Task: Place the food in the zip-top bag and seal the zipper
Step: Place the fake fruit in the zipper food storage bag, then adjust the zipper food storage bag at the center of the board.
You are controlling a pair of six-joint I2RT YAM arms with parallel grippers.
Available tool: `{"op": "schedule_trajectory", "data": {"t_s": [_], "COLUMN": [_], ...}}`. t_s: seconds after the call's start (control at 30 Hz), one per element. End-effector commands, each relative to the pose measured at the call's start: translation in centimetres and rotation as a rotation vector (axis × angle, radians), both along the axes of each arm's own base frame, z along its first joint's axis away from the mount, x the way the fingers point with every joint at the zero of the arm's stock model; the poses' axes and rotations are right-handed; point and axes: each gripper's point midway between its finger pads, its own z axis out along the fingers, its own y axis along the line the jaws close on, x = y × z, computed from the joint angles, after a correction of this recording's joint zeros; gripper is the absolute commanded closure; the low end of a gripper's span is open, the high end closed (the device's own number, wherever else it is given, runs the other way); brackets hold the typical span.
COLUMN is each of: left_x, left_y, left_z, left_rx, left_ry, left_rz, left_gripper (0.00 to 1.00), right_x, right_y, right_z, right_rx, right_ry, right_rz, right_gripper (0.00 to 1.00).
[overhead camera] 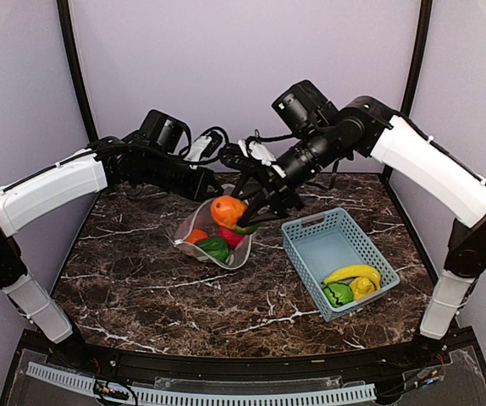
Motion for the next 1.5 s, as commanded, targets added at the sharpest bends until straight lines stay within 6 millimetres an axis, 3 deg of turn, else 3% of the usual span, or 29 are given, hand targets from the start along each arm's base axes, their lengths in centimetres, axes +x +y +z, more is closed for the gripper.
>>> {"op": "schedule_trajectory", "data": {"t_s": [0.0, 0.23, 0.4, 0.57, 0.67, 0.83, 0.9, 1.03, 1.23, 1.33, 1.47], "left_x": [-1.1, -1.5, -1.8, -1.9, -2.0, -1.9, -1.9, -1.9, -1.8, -1.8, -1.8], "left_y": [0.2, 1.0, 1.1, 1.3, 1.5, 1.7, 1.7, 1.7, 1.7, 1.8, 1.9], "left_z": [-0.8, 0.6, 0.3, 0.3, 0.8, 1.1, 1.1, 0.8, 0.5, 0.3, 0.3], "left_rx": [0.007, -0.001, 0.005, 0.004, 0.002, 0.013, 0.012, 0.016, 0.022, 0.028, 0.034], "left_ry": [0.078, 0.04, 0.042, 0.038, 0.019, 0.0, -0.001, 0.004, 0.004, 0.007, 0.009], "left_rz": [-0.007, 0.005, -0.004, -0.008, -0.008, -0.008, -0.008, -0.006, -0.003, -0.004, -0.001], "left_gripper": [0.99, 0.99, 0.99, 0.99, 0.99, 0.99, 0.99, 0.99, 0.99, 0.99, 0.99], "right_x": [-0.5, 1.8, 3.4, 5.3, 6.7, 8.8, 7.6, 2.6, -0.9, -2.0, -1.7], "right_y": [2.5, 4.7, 5.8, 5.6, 4.7, 4.3, 4.6, 5.3, 4.7, 4.0, 3.0], "right_z": [-0.5, -3.1, -4.1, -6.1, -7.6, -6.9, -7.1, -8.2, -10.9, -11.1, -12.3], "right_rx": [0.029, 0.034, 0.025, -0.043, -0.111, -0.161, -0.19, -0.215, -0.293, -0.309, -0.355], "right_ry": [-0.025, -0.172, -0.223, -0.31, -0.396, -0.483, -0.508, -0.544, -0.523, -0.478, -0.498], "right_rz": [0.029, -0.013, -0.035, -0.073, -0.107, -0.232, -0.211, -0.082, 0.034, 0.073, 0.06], "right_gripper": [0.57, 0.57, 0.56, 0.56, 0.5, 0.32, 0.26, 0.24, 0.28, 0.31, 0.32]}}
